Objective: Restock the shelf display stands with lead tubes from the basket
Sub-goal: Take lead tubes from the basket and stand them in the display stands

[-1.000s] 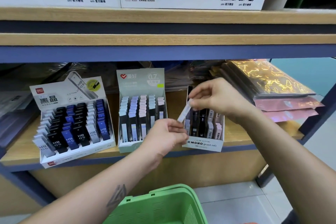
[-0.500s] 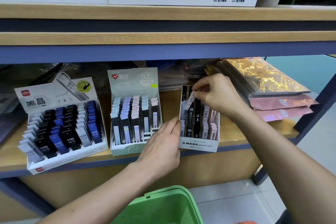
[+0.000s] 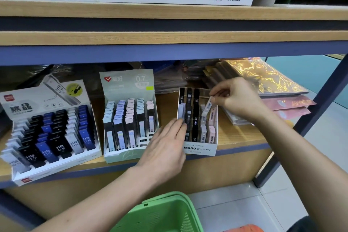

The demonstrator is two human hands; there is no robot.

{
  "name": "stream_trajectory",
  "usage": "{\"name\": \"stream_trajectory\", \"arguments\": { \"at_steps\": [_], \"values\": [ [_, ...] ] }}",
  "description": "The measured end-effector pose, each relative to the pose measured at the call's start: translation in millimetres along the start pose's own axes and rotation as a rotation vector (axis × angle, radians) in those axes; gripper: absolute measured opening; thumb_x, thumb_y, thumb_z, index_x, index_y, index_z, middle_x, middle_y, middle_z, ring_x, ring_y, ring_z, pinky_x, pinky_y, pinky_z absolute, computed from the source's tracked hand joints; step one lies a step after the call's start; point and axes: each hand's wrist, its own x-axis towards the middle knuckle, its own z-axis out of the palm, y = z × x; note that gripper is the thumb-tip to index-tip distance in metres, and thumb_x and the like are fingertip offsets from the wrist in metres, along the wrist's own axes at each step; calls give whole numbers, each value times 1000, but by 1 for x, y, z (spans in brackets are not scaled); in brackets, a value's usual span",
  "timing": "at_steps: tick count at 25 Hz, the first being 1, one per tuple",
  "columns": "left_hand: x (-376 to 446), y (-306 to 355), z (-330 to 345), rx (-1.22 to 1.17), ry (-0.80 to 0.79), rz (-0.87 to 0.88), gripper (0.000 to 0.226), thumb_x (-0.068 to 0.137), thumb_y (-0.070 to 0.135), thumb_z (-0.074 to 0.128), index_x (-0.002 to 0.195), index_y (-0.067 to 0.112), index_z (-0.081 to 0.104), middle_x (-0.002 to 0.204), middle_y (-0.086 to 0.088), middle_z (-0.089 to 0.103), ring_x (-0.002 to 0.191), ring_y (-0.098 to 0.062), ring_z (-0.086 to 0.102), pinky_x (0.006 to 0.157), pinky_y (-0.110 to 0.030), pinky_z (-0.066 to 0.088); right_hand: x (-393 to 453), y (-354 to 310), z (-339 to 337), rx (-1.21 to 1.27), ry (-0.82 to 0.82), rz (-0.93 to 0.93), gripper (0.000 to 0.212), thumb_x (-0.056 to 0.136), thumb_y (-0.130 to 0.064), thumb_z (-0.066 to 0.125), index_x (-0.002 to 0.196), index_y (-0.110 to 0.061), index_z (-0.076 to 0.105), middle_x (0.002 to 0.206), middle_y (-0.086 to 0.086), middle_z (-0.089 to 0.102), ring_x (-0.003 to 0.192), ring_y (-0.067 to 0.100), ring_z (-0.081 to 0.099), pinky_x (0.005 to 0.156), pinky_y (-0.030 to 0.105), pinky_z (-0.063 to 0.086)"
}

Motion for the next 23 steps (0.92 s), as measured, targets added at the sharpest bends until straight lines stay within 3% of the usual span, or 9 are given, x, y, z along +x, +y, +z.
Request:
{"name": "stream_trajectory", "arguments": {
  "at_steps": [5, 12, 23],
  "values": [
    [15, 6, 4, 60, -31, 33, 69, 103, 38, 37, 160, 15, 7, 169, -4, 3, 155, -16, -2, 126, -41, 0, -6, 5, 4, -95, 53, -93, 12, 90, -17, 76, 101, -18, 78, 94, -6, 72, 86, 7, 64, 81, 27, 55],
    [20, 5, 4, 103, -48, 34, 66, 101, 35, 38, 158, 13, 14, 168, -4, 11, 155, -16, 4, 125, -48, 5, -3, 11, 16, -146, 9, -115, 11, 88, -19, 76, 100, -19, 77, 89, -6, 71, 85, 10, 65, 81, 38, 58],
    [21, 5, -2, 102, -56, 37, 66, 100, 33, 42, 158, 15, 16, 167, -4, 16, 155, -16, 8, 125, -53, 6, -6, 11, 27, -146, 57, -46, 7, 88, -15, 77, 94, -17, 80, 91, 0, 75, 85, 16, 68, 84, 38, 58]
  ]
}}
